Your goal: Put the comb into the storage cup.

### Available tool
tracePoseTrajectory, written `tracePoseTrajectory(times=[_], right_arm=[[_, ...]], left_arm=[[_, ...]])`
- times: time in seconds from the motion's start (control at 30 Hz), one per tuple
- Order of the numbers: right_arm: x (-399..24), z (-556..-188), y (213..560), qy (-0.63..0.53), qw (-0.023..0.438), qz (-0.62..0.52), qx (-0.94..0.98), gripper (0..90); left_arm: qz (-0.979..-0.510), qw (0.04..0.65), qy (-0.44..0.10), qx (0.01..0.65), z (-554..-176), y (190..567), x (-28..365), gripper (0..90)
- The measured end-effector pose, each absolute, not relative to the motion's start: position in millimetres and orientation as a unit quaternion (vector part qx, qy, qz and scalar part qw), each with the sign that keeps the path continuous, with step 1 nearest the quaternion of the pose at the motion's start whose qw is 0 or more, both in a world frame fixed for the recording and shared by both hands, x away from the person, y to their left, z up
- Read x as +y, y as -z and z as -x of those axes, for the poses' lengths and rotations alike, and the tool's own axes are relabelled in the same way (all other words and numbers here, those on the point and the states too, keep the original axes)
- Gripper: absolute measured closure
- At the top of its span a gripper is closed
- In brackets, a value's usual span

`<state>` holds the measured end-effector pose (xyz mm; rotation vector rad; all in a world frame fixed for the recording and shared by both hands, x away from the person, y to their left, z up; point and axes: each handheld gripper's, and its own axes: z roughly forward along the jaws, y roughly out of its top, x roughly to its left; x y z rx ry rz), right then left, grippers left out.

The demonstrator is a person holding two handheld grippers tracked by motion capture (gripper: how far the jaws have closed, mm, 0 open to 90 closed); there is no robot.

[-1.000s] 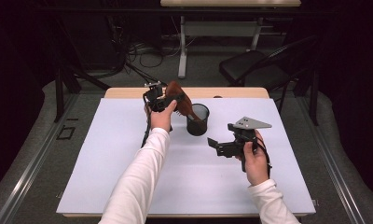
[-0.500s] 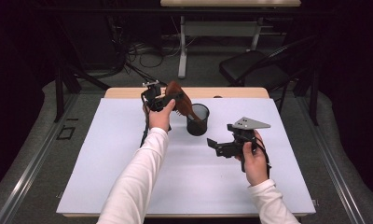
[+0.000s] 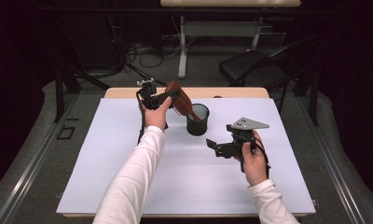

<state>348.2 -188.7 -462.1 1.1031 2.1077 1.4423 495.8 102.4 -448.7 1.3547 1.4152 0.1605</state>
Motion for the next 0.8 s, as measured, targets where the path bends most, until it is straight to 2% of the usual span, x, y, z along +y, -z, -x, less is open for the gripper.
tracePoseTrajectory(times=[0.8], right_arm=[[-187,-348,464,-0.507,0.176,-0.391,0.748,1.1]], left_arm=[[-0.568,0.565,-0.092,0.591,-490,424,121,23.4]])
